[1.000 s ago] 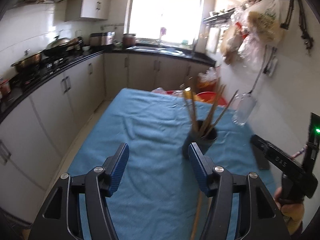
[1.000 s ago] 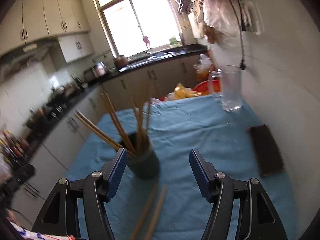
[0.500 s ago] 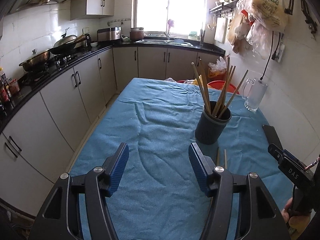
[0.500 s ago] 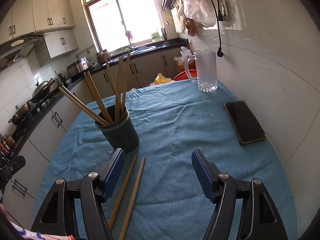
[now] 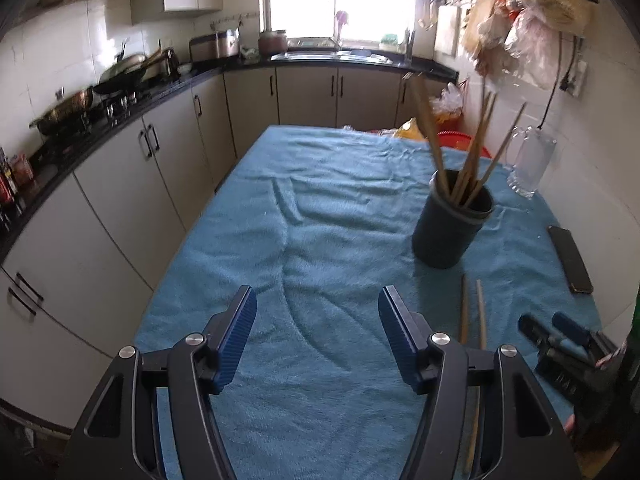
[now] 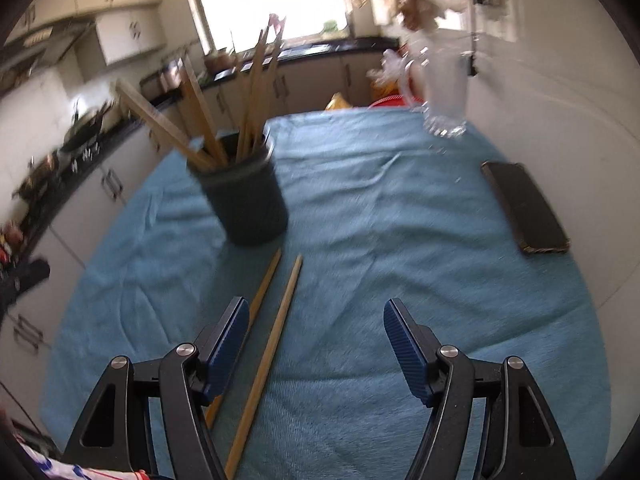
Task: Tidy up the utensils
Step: 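Move both open tools down to the last chopsticks on the towel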
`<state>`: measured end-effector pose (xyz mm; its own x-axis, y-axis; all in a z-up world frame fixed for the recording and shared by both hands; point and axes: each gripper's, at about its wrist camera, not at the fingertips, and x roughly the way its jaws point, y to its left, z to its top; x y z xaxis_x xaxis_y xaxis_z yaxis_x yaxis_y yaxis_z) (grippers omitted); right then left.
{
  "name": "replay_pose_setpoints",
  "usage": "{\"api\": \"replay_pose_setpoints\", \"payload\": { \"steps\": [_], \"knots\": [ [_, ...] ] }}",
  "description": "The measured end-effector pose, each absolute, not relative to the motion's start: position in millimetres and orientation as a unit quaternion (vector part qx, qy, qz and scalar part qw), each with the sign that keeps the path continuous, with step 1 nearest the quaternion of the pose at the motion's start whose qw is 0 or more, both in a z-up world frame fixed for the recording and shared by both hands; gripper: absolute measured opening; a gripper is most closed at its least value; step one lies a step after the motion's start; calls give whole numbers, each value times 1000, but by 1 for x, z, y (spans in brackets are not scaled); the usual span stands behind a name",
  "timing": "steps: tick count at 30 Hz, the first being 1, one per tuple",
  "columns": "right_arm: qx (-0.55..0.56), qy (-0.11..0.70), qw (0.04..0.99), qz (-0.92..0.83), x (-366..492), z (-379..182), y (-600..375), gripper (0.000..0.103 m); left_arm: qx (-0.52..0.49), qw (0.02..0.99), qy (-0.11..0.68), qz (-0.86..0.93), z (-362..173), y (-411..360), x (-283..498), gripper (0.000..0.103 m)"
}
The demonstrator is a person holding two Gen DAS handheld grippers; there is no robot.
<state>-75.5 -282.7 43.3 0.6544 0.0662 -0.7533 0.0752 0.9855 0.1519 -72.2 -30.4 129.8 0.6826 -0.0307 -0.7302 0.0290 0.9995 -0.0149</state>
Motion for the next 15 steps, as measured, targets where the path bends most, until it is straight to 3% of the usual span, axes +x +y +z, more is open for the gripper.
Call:
{"api": "replay_pose_setpoints", "payload": {
  "steps": [5,10,14,15],
  "knots": [
    [33,433,901,5,-70,26,-263,74,-10,908,419,-20,109,-26,-62,62],
    [-16,450,893,10,-58,13,-245,52,-19,897,441,-35,94,-29,-54,62],
    [-20,458,888,17,-54,6,-241,41,-27,892,450,-39,86,-31,-50,62],
    [-15,460,887,21,-54,6,-242,32,-28,891,451,-41,84,-32,-50,62]
  ]
}}
